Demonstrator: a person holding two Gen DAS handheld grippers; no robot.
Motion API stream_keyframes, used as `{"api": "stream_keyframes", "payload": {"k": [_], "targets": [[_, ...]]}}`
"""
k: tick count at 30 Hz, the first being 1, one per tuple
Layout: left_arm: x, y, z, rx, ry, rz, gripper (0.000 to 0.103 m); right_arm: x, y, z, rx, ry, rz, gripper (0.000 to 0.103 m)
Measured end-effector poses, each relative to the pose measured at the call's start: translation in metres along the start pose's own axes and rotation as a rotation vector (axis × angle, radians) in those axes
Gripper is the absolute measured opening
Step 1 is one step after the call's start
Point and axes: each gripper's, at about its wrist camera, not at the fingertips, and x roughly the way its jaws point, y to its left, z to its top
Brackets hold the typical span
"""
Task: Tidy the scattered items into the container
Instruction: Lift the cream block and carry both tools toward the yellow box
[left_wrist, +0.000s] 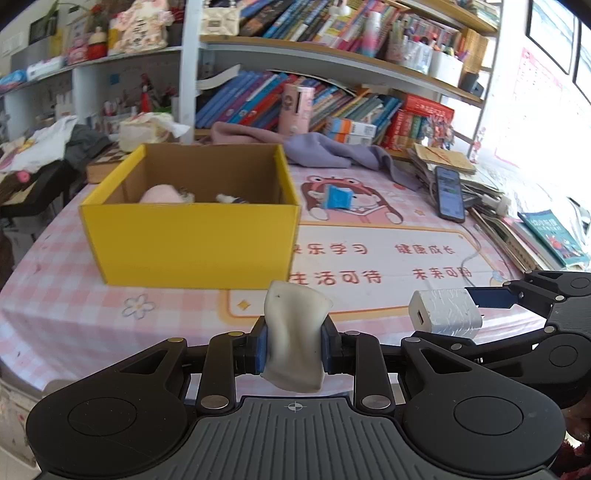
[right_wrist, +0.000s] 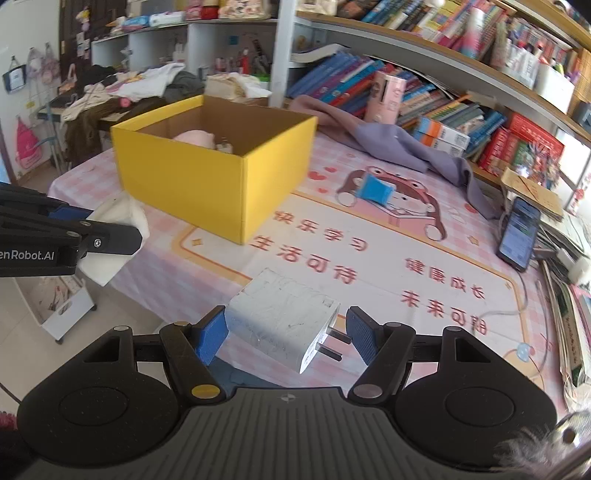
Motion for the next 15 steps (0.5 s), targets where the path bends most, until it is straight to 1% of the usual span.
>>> {"api": "stream_keyframes", "payload": {"k": [7,15], "targets": [[-0.01,0.023,-0.01,-0.038,0.014,0.038,0.026,0.002,0.025,0.008,-0.042,-0.008,0.04,0.068],[-0.022,0.042,-0.019,-0.049,0.023,0.092,0.026,0.006,0.049,0.013,-0.076,-0.005,0.088,0.068]]}}
